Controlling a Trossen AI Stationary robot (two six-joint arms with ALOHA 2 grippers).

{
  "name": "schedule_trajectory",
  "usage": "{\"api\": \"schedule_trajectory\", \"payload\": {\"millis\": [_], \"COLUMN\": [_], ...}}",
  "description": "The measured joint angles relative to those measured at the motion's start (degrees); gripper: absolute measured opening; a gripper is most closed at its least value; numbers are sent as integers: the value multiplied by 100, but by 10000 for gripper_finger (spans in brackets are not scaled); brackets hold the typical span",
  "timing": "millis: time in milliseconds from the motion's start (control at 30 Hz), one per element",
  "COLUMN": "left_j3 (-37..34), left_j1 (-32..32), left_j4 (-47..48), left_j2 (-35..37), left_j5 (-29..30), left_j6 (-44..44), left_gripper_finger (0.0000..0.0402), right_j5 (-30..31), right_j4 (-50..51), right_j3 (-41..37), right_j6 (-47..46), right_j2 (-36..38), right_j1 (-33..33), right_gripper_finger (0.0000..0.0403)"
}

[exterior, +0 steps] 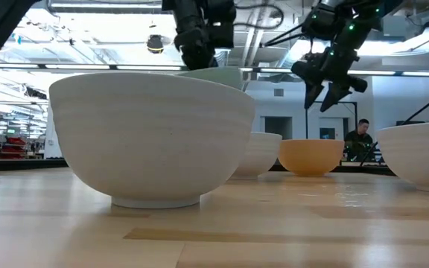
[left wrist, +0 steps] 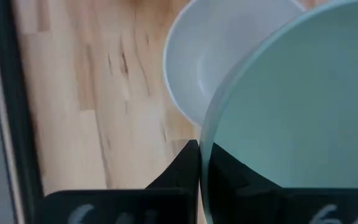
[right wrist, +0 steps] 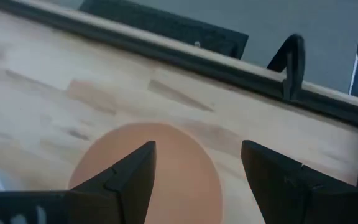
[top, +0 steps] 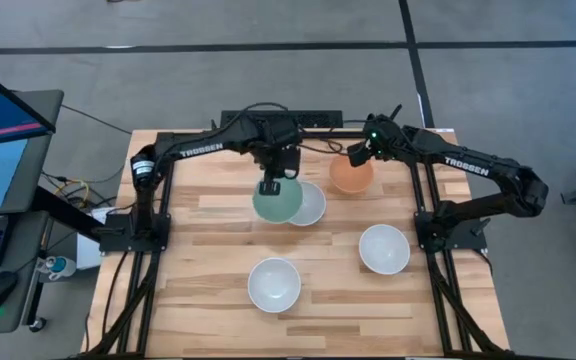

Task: Nest bowls inside each other
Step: Stack the green bowl on top of the middle white bowl

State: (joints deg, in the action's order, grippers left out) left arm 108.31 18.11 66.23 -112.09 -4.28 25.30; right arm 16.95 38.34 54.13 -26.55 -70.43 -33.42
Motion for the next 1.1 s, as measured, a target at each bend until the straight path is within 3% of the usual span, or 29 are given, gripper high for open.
{"api": "schedule_trajectory", "payload": {"millis": [133, 500, 700, 867, 1100], "left_j3": [11, 515, 951, 1340, 1571], "left_j1": [-54, -67, 7, 0, -44], "left_j4": [-57, -210, -109, 80, 74], "left_j2": [-192, -619, -819, -1237, -1484], "left_j5": [-101, -299, -348, -639, -542], "left_j6": [-12, 17, 11, -175, -139], "left_gripper_finger": [0, 0, 0, 0, 0], "right_j5": [-86, -1247, -1971, -2009, -2008], "right_j4": [-155, -352, -322, -346, -268], "right_j3": [-2, 4, 4, 4, 4], "right_j6": [142, 186, 250, 256, 256], "right_j2": [284, 2088, 2235, 2239, 2239], "right_j1": [-138, -867, -1214, -1209, -1194], "right_gripper_finger": [260, 260, 260, 260, 260]}}
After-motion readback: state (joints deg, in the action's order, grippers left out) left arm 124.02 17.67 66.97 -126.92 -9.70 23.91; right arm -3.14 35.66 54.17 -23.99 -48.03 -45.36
